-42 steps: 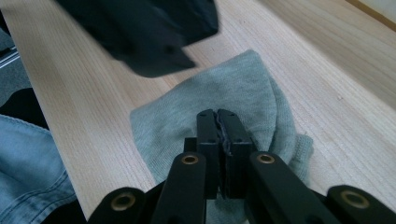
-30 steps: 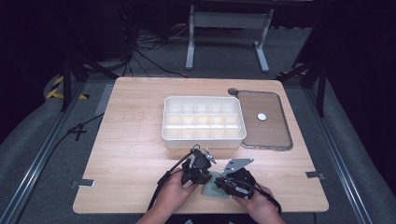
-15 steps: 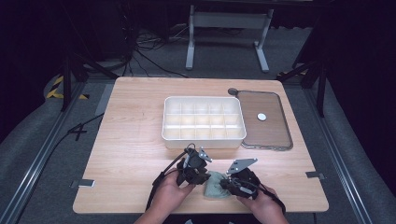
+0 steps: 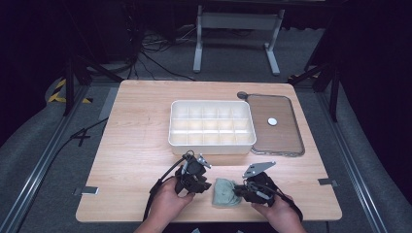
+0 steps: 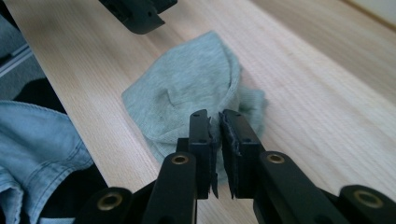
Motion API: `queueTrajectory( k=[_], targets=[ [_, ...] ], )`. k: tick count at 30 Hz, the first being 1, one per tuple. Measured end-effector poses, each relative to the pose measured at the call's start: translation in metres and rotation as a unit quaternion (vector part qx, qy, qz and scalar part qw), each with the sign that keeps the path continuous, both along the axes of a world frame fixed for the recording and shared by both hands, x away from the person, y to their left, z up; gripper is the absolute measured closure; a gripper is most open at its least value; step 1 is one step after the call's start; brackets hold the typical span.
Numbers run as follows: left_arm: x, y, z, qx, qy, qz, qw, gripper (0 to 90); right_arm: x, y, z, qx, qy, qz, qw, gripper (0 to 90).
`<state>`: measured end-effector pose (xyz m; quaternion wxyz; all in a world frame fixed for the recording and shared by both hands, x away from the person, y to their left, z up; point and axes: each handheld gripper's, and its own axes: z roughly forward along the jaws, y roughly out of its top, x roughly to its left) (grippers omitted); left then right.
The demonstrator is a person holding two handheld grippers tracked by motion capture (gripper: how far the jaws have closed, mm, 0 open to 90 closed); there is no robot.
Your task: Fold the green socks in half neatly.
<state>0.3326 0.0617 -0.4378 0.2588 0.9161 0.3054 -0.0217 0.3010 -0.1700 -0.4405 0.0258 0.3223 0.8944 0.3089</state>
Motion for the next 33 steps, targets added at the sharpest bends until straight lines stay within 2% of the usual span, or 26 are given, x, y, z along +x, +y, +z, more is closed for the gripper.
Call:
queueTrajectory(
  k=[2,3,7,12,13,15,19,21,22,27,30,33],
  targets=[
    [0.0,0.0,0.0,0.006,0.003,-0.004,1.0,70.7,-0.001,0.003,-0.002,-0.007,-0.004,0.005,1.0,81.7],
    [0.0,0.001,0.0,0.009,0.001,-0.002,1.0,70.9,-0.002,0.012,-0.008,-0.021,-0.004,0.015,0.9997,80.8],
    [0.001,0.005,-0.001,0.003,0.009,0.004,0.9999,71.9,-0.003,0.015,-0.011,-0.022,-0.015,0.02,0.9994,80.6],
    [-0.002,0.001,-0.005,0.016,0.015,-0.003,0.9998,73.9,-0.001,0.018,-0.013,-0.021,-0.024,0.023,0.9992,80.8],
    [-0.002,0.0,-0.005,0.024,0.018,-0.009,0.9995,74.2,0.0,0.018,-0.014,-0.021,-0.026,0.024,0.9992,80.8],
    [-0.003,-0.002,-0.007,0.022,0.021,-0.017,0.9994,74.8,0.0,0.019,-0.014,-0.022,-0.027,0.024,0.9991,80.8],
    [-0.006,-0.008,-0.007,0.038,0.035,-0.037,0.998,75.8,-0.002,0.02,-0.014,-0.025,-0.032,0.021,0.9989,80.9],
    [-0.007,-0.011,-0.008,0.042,0.035,-0.05,0.9972,76.3,-0.003,0.021,-0.013,-0.029,-0.034,0.021,0.9988,81.0],
    [-0.008,-0.012,-0.008,0.044,0.038,-0.049,0.9971,76.2,-0.003,0.021,-0.012,-0.03,-0.034,0.019,0.9988,81.1],
    [-0.009,-0.015,-0.007,0.031,0.031,-0.057,0.9974,73.9,-0.003,0.021,-0.012,-0.023,-0.028,0.015,0.9992,81.0],
    [-0.01,-0.016,-0.005,0.021,0.023,-0.064,0.9975,73.0,-0.003,0.022,-0.011,-0.017,-0.018,0.018,0.9995,81.7],
    [-0.012,-0.018,-0.001,0.017,0.01,-0.075,0.997,72.1,-0.006,0.026,-0.011,-0.016,-0.015,0.024,0.9995,82.2]
  ],
)
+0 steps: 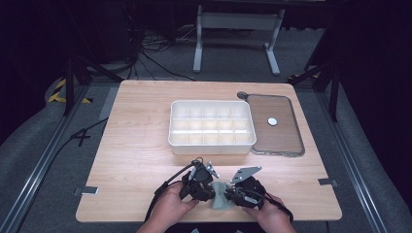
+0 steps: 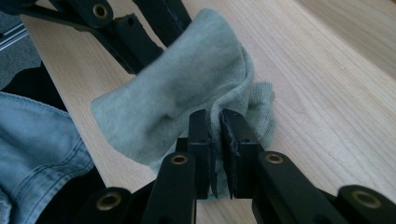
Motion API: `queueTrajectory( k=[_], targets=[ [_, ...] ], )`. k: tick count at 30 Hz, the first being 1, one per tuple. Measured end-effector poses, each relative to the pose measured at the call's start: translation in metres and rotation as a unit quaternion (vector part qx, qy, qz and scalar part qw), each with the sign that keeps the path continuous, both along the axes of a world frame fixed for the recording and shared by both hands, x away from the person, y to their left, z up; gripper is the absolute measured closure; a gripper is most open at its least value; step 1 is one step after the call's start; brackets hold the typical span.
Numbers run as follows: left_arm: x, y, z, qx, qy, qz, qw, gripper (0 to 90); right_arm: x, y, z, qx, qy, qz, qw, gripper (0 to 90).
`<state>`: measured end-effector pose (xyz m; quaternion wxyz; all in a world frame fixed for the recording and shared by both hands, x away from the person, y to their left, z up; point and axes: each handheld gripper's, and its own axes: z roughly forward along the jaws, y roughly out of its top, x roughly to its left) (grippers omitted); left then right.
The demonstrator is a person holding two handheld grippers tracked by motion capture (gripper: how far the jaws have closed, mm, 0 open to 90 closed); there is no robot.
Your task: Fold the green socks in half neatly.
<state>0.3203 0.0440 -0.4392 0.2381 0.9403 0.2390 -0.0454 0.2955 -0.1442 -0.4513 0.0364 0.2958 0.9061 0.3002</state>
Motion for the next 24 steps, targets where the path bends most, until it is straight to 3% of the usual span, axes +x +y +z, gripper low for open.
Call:
queueTrajectory(
  k=[3,7,10,13,16,20,21,24],
  targets=[
    [-0.004,-0.002,0.003,-0.007,-0.012,-0.002,0.9999,71.4,-0.001,0.003,-0.001,0.004,0.002,0.002,1.0,82.4],
    [-0.01,-0.008,0.008,0.002,-0.047,-0.014,0.9988,70.9,0.0,0.003,-0.004,0.012,0.002,0.002,0.9999,82.9],
    [-0.011,-0.007,0.01,-0.002,-0.04,-0.017,0.999,70.0,0.002,0.001,-0.005,0.027,0.01,0.001,0.9996,83.0],
    [-0.013,-0.007,0.011,-0.012,-0.037,-0.019,0.9991,67.9,0.004,0.0,-0.007,0.031,0.003,-0.001,0.9995,83.2],
    [-0.014,-0.007,0.013,-0.015,-0.045,-0.032,0.9984,65.3,0.007,0.001,-0.008,0.034,-0.004,-0.013,0.9993,83.6],
    [-0.014,-0.01,0.012,-0.004,-0.056,-0.034,0.9979,62.4,0.007,0.003,-0.009,0.03,-0.012,-0.023,0.9992,83.7],
    [-0.014,-0.012,0.01,-0.008,-0.067,-0.038,0.997,62.1,0.007,0.003,-0.008,0.03,-0.008,-0.029,0.9991,83.6],
    [-0.013,-0.013,0.01,-0.01,-0.064,-0.037,0.9972,61.1,0.008,0.003,-0.008,0.036,0.002,-0.04,0.9985,83.3]
  ],
)
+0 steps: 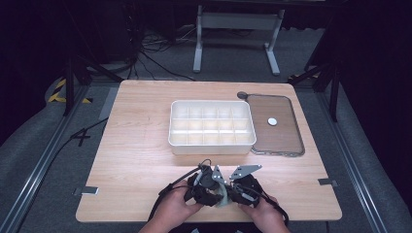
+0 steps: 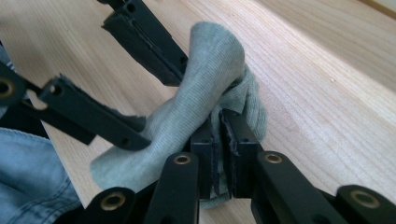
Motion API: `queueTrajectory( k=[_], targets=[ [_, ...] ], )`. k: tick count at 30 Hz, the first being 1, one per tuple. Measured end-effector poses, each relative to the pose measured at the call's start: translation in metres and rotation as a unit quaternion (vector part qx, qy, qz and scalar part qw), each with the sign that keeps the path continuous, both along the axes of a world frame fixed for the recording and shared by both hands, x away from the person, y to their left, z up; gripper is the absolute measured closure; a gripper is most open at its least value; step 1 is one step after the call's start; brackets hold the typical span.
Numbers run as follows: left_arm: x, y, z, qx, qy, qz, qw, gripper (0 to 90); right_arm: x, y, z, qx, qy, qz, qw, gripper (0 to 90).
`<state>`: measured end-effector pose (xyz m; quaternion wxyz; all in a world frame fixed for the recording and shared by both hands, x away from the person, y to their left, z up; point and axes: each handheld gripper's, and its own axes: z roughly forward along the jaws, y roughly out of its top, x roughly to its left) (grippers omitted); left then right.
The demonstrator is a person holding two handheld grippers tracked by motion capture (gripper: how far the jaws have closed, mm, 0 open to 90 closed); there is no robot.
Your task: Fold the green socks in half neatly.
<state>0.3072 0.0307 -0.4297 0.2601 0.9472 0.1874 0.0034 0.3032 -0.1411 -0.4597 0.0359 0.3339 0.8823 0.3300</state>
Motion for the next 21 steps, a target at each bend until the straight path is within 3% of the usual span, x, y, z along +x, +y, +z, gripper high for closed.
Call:
queueTrajectory(
  k=[4,8,11,21],
  targets=[
    [0.0,-0.001,-0.001,-0.007,-0.005,-0.001,1.0,58.9,0.002,-0.003,-0.002,0.027,0.032,-0.019,0.9989,83.2],
    [0.0,0.0,0.0,-0.006,-0.003,-0.01,0.9999,58.3,0.002,-0.006,-0.003,0.035,0.034,-0.015,0.9987,79.0],
    [-0.002,0.001,0.0,-0.009,-0.004,-0.006,0.9999,57.2,0.003,-0.01,0.001,0.024,0.047,-0.009,0.9986,74.1],
    [0.0,0.0,-0.001,-0.009,-0.006,-0.005,0.9999,56.4,-0.001,-0.025,0.021,0.015,0.041,0.005,0.999,73.8]
  ],
)
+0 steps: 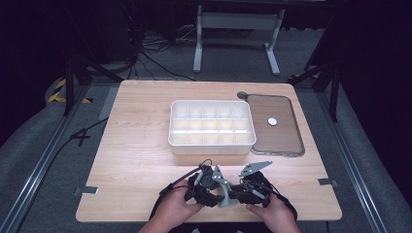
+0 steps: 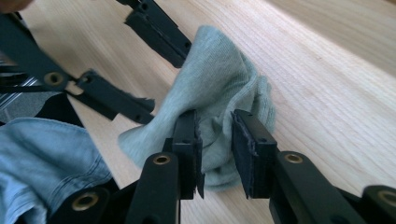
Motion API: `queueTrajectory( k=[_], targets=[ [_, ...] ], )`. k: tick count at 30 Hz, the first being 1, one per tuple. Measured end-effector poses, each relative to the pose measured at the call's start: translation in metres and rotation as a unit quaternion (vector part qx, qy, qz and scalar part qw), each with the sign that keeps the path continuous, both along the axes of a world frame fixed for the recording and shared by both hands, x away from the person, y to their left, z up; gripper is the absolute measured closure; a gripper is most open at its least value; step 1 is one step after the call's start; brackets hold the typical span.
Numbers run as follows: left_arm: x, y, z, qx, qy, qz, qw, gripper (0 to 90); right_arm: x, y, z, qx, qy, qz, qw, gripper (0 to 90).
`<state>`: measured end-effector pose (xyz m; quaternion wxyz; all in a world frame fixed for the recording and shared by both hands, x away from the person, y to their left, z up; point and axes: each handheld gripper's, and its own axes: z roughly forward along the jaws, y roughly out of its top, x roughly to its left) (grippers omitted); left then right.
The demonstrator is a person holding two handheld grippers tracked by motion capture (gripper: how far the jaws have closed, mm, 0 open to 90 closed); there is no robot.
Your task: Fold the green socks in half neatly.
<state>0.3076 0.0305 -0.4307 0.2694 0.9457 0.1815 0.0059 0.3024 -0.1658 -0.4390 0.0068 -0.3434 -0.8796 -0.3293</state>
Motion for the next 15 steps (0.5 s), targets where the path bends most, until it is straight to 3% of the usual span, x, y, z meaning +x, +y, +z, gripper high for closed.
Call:
queueTrajectory(
  k=[5,12,14,15],
  targets=[
    [0.001,0.0,0.0,0.002,0.001,-0.001,1.0,56.7,0.003,-0.015,0.006,0.002,-0.01,-0.008,0.9999,88.7],
    [0.001,-0.003,0.0,0.005,0.003,-0.004,1.0,57.2,0.001,0.002,-0.01,-0.013,0.011,0.019,0.9997,89.3],
    [0.001,-0.003,-0.001,0.011,0.002,-0.005,0.9999,57.2,-0.001,0.011,-0.014,-0.026,0.01,0.028,0.9992,89.4],
    [0.001,-0.003,-0.001,0.011,0.0,-0.005,0.9999,57.3,-0.002,0.013,-0.016,-0.021,0.001,0.032,0.9993,89.4]
  ],
)
